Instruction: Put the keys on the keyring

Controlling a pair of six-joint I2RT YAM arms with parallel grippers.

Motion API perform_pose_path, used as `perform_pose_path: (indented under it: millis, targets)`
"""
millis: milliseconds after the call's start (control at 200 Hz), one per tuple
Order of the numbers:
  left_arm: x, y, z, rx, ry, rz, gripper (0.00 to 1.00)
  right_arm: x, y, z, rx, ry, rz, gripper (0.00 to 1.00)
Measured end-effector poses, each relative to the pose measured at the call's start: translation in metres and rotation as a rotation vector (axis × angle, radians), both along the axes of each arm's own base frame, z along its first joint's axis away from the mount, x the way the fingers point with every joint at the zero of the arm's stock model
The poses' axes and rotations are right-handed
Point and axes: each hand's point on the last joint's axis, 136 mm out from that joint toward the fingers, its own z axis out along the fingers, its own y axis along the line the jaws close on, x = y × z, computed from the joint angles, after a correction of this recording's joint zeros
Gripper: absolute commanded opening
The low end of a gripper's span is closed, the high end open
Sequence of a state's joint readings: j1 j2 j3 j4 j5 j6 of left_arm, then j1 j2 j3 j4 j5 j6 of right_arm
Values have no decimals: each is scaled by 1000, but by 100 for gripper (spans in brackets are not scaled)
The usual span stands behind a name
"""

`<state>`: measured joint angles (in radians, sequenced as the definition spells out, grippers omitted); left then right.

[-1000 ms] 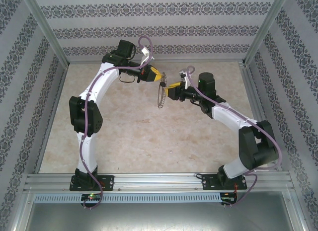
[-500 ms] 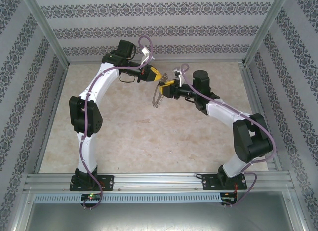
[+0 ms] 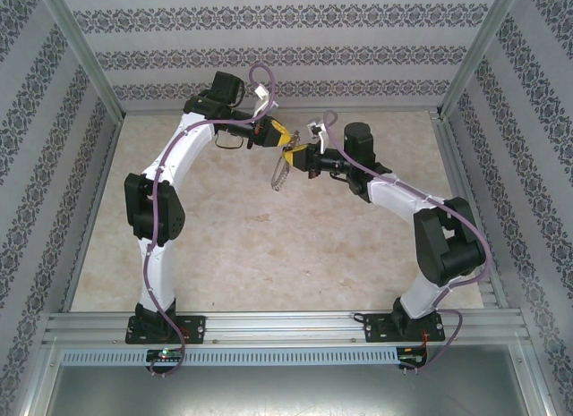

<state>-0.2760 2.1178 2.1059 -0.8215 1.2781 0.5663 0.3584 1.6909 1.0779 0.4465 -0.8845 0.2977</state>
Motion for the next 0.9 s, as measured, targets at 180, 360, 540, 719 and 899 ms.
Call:
perform_pose_path:
  millis: [180,360,540,719,899]
  targets:
    - [0,0,0,0,0,-1,0,1,3,4,9,3,17,0]
    - [0,0,0,-2,0,-2,0,2,4,6,14,15,31,8]
    - [0,0,0,-2,0,-2,0,1,4,6,13,23,29,4]
    - [-1,-1,1,-6,1,-7,0,-2,2,7,13,29,27,0]
    - [-2,-2,1,-8,1,-11,0,-5,-4,9,10,36,17,0]
